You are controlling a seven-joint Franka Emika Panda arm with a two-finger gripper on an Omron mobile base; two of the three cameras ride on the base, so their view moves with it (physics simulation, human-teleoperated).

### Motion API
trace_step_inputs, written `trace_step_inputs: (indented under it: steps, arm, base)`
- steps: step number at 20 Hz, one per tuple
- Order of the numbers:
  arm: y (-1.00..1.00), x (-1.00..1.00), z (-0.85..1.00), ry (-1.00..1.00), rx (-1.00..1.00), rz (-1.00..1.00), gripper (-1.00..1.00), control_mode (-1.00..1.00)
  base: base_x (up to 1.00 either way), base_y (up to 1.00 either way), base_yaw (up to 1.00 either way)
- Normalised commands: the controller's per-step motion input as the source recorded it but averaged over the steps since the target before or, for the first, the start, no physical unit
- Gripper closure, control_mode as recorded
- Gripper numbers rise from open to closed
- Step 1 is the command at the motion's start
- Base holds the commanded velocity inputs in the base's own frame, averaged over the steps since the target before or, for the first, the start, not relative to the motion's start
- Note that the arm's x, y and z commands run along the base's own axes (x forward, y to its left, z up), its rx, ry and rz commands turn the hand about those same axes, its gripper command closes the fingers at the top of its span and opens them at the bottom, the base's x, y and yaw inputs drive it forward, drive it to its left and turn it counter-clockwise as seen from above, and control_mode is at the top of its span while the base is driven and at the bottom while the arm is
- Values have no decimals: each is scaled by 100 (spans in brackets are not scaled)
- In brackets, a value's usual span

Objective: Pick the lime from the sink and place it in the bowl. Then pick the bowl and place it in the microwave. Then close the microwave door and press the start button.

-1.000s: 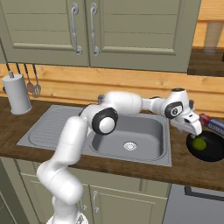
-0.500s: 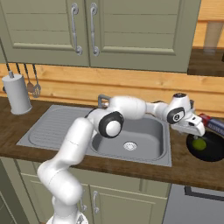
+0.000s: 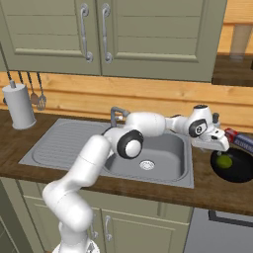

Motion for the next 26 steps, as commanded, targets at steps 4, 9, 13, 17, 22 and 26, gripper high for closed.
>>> trace_step_inputs:
  steps: [4,9,13,17,22,26]
  arm:
    - [0,0,-20,6,0,0,-100,-100]
    - [-2,0,-26,6,0,0,-100,-100]
    - [-10,-5,-26,4,0,0,-100,-100]
    - [-16,-16,-24,1,0,0,-100,-100]
    - [-33,-37,-12,0,0,0,-100,-100]
    - [-21,-23,-26,2,0,0,-100,-100]
  base:
    - [0,0,0]
    - [0,0,0]
    - [0,0,0]
    - [0,0,0]
    - [0,0,0]
    - [0,0,0]
